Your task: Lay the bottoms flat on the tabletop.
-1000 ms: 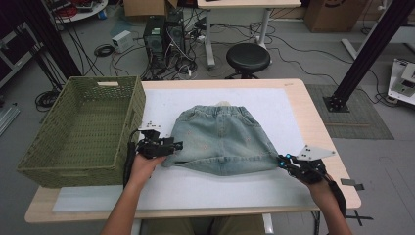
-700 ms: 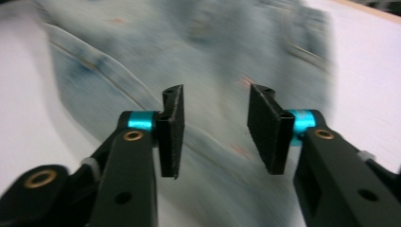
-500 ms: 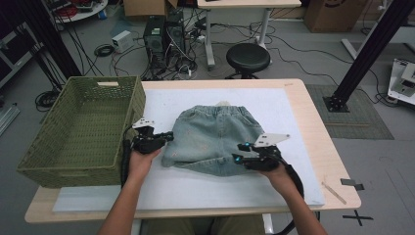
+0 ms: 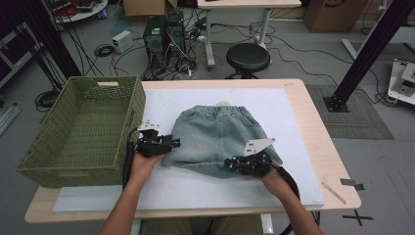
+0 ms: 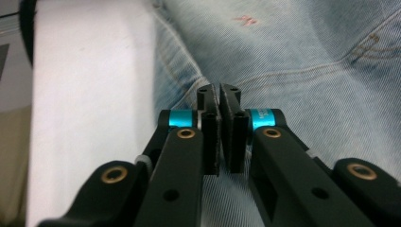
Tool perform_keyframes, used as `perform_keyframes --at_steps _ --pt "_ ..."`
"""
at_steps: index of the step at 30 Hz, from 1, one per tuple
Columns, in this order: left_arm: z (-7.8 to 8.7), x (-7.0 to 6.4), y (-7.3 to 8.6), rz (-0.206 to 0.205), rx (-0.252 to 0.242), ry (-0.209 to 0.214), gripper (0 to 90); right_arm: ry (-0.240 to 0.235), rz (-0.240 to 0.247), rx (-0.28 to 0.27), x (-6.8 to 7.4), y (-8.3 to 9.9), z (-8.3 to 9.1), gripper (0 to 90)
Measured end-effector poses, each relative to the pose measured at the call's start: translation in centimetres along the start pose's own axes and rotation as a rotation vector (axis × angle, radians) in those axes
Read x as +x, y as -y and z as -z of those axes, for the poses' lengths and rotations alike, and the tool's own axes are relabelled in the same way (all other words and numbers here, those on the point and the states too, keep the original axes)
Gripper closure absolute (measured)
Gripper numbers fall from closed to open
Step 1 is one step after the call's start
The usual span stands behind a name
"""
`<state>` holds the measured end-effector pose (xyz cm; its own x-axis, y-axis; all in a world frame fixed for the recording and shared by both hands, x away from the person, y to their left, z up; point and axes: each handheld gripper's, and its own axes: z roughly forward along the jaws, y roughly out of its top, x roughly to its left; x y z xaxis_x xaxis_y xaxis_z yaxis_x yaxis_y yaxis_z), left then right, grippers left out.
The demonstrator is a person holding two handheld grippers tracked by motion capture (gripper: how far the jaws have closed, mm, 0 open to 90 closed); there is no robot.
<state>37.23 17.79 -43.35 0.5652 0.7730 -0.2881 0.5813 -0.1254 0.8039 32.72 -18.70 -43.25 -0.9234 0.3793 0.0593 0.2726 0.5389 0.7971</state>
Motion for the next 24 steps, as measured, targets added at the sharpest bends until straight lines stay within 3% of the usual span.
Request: perform_keyframes --at_steps 4,10,13,14,16,19,21,22,24 --pt "0.0 0.0 0.0 0.002 -0.008 -0.01 49.4 -0.037 0.016 0.006 0.5 0.8 0.7 89.2" --pt "0.2 0.0 0.0 0.009 -0.012 -0.007 44.4 -0.143 0.053 0.024 1.9 1.3 1.7 89.1" --pt "0.3 0.0 0.2 0.016 -0.012 0.001 43.8 -0.21 0.05 0.025 2.3 1.3 2.4 84.8" --pt "0.3 0.0 0.3 0.019 -0.012 0.005 43.8 -0.21 0.053 0.017 2.5 1.3 2.7 80.8" --pt "0.2 0.0 0.4 0.018 -0.006 0.011 43.8 -0.165 0.023 -0.027 2.2 1.0 3.5 74.9" --pt "0.2 -0.1 0.5 0.019 0.002 0.017 43.8 0.003 -0.038 -0.073 1.1 0.5 4.5 64.6" --pt "0.3 -0.1 0.5 0.021 0.001 0.017 43.9 0.125 -0.072 -0.045 0.2 0.2 4.5 61.3" --pt "0.3 -0.1 0.5 0.023 0.0 0.017 44.0 0.164 -0.088 -0.027 -0.2 0.2 4.3 59.5" --pt "0.4 0.0 0.5 0.022 0.0 0.017 44.0 0.18 -0.098 0.03 -0.7 0.4 3.6 57.0"
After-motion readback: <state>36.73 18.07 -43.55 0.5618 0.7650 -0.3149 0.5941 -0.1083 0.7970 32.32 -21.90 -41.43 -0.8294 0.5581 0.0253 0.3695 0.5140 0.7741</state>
